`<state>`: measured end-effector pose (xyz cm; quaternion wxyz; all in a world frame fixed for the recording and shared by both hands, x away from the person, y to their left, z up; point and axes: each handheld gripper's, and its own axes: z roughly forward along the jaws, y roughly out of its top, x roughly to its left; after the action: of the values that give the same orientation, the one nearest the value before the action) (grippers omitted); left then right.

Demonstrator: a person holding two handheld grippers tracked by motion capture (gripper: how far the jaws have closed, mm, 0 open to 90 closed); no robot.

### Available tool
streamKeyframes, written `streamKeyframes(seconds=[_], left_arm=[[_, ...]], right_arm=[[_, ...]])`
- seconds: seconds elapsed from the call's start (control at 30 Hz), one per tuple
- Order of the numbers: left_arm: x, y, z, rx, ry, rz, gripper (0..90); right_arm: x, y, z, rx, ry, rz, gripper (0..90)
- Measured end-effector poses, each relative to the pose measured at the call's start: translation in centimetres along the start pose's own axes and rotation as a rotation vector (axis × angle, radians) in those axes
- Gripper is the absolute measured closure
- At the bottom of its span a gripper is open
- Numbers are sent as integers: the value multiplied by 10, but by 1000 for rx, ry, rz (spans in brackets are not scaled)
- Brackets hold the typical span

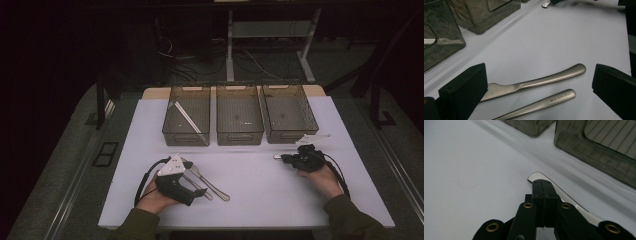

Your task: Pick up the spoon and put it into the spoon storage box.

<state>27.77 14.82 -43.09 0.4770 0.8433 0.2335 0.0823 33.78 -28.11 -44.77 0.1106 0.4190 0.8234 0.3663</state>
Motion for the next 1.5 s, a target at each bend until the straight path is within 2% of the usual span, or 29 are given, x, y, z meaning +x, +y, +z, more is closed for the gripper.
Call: streamKeyframes(seconds=[0.17,0.27,0.37,0.53,0.73,1.07,1.27,1.5], left_arm=[[0,0,0,1,0,1,0],[-1,0,-1,-5,3,1,0],[0,1,-2,-5,2,4,0],[0,1,-2,4,0,9,0],[0,1,-2,1,1,7,0],[0,1,-3,-2,0,8,0],[0,1,-2,4,-2,7,0],[0,1,-2,1,-2,4,0]], right_arm=[[-2,1,1,-1,3,5,894],[-3,2,-4,-23,18,18,840],[-6,3,-14,-55,39,37,737],[-12,4,-27,-105,26,52,555],[-22,0,-41,-118,-1,77,457],[-46,-11,-58,-100,-74,122,406],[-59,-19,-61,-77,-87,154,397],[-63,-22,-56,-33,-84,148,394]])
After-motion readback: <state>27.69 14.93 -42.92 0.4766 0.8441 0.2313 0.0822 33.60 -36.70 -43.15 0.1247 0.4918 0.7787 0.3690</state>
